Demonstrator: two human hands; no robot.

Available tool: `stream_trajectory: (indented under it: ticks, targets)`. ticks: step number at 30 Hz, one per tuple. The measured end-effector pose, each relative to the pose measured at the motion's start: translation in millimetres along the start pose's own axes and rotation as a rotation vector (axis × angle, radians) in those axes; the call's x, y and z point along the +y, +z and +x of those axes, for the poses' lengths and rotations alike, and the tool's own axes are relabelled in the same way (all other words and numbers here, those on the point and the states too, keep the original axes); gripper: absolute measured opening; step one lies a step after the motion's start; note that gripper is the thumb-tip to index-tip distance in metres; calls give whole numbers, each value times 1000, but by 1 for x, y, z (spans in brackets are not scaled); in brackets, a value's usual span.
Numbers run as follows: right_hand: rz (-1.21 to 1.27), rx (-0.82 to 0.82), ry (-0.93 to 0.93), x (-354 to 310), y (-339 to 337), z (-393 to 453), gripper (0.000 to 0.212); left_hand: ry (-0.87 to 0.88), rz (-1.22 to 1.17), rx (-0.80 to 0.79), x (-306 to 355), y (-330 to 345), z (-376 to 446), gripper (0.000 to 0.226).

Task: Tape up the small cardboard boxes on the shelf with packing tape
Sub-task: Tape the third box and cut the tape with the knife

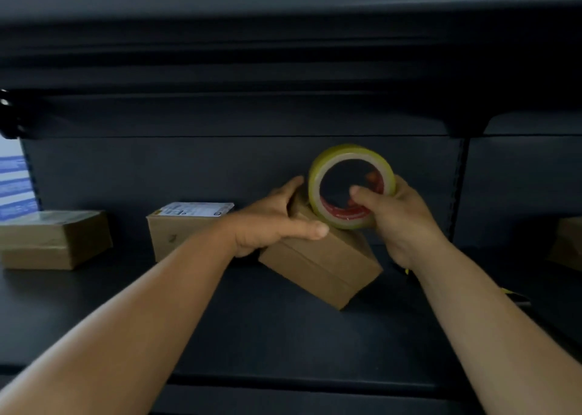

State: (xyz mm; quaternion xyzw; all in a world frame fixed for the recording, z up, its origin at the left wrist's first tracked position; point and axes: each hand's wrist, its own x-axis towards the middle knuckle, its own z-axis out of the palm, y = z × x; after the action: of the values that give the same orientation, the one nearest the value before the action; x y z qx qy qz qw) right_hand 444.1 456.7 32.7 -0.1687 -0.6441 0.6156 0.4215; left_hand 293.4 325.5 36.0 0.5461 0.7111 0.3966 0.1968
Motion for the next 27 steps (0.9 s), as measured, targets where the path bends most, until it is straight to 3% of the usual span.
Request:
stream_trajectory:
  ticks: [4, 9, 11, 15, 22, 27]
  targets:
    - [-101, -97, 37, 6, 26, -6, 38, -34, -158, 47, -21, 6, -14, 119]
    - [-299, -165, -96, 8, 50, -9, 18, -89, 24, 31, -32, -7, -27, 118]
    - [-320, -177, -117, 8, 55, -9, 22, -111, 76, 16, -36, -9, -34, 118]
    - [-241, 8, -86, -3, 31, 2, 36, -156, 122, 47, -41, -17, -46, 112]
    - [-553, -53, -135, -18, -14, 8, 42, -144, 163, -7, -36, -18, -44, 102]
    - [-639, -59, -85, -13, -30, 3, 43, -142, 155, -24, -36, -18, -41, 102]
